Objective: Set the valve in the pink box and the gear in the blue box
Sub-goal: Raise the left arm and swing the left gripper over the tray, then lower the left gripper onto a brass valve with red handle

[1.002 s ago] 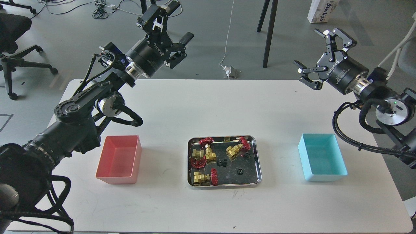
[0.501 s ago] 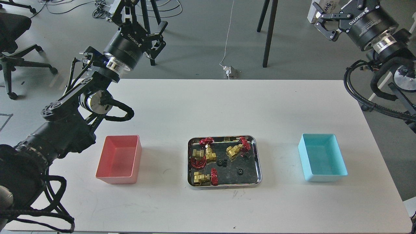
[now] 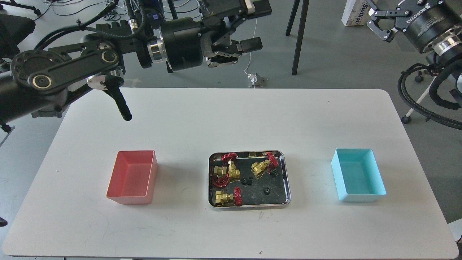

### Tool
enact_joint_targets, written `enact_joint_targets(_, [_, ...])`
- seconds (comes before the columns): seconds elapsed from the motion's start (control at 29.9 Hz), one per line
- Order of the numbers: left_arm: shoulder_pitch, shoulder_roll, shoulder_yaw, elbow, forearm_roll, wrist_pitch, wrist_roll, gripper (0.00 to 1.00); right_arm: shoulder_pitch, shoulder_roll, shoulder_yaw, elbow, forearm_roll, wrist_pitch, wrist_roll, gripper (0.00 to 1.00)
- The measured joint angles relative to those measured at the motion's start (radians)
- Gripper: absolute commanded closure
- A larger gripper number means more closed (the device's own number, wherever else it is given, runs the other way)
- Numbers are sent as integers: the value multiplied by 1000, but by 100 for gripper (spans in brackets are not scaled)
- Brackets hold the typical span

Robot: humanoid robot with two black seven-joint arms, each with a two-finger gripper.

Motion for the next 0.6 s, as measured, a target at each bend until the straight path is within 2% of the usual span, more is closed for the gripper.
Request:
enact_joint_targets(0.07, [-113, -50, 185, -19, 66, 73, 0, 5, -5, 0, 0, 0, 0, 0, 0, 1])
enact_joint_targets(0.17, [-229, -161, 453, -43, 181, 246, 0, 7, -11, 1, -6, 1, 0, 0, 0, 1])
enact_joint_targets(0.27, [-262, -294, 704, -38, 270, 449, 0, 7, -22, 1, -6, -1, -1, 0, 0, 1])
enact_joint_targets(0.33, [-261, -380, 847, -29, 294, 556, 0, 7, -23, 1, -6, -4, -2, -5, -1, 1])
enact_joint_targets(0.43, [-220, -435, 951, -24, 302, 649, 0, 7, -5, 1, -10, -25, -5, -38, -6, 1])
enact_joint_targets(0.6, [-117, -449, 975, -14, 304, 715, 0, 7, 65, 26, -33, -91, -12, -91, -44, 1])
